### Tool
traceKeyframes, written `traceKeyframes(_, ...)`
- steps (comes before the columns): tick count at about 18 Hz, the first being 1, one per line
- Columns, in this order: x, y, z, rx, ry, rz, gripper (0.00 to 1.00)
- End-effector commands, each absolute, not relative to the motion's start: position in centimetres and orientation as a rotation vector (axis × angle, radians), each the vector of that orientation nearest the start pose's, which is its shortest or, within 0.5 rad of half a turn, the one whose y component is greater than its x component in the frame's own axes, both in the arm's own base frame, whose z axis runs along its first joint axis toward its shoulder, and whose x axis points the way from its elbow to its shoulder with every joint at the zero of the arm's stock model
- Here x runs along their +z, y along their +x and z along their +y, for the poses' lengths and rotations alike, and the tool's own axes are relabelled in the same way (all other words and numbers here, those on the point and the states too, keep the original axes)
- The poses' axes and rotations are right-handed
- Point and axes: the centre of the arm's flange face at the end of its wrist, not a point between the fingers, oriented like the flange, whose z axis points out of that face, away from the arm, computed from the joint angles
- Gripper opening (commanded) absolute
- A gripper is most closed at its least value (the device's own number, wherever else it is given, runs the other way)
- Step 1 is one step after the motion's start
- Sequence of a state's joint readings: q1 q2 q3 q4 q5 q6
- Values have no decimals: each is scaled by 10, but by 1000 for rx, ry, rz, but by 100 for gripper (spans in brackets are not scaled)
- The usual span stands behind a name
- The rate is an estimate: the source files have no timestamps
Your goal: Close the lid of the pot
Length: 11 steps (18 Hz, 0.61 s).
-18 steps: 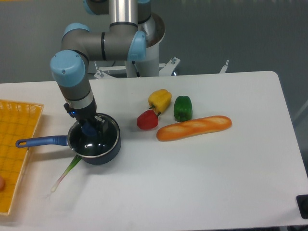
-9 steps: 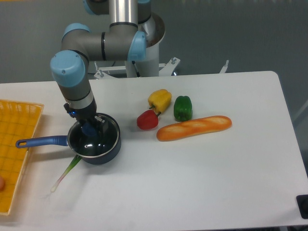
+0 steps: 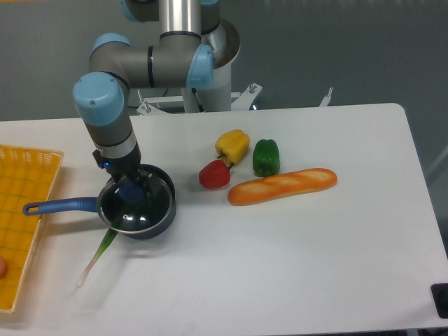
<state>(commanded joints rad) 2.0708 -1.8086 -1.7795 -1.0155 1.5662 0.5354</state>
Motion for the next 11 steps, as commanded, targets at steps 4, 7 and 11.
traceKeyframes(4,338,-165,562,109,-3009,33,100)
traceKeyframes(7,360,-182,561,141,-2974,-9,100)
traceKeyframes(11,376,-204,558,167,-2945,-58,100)
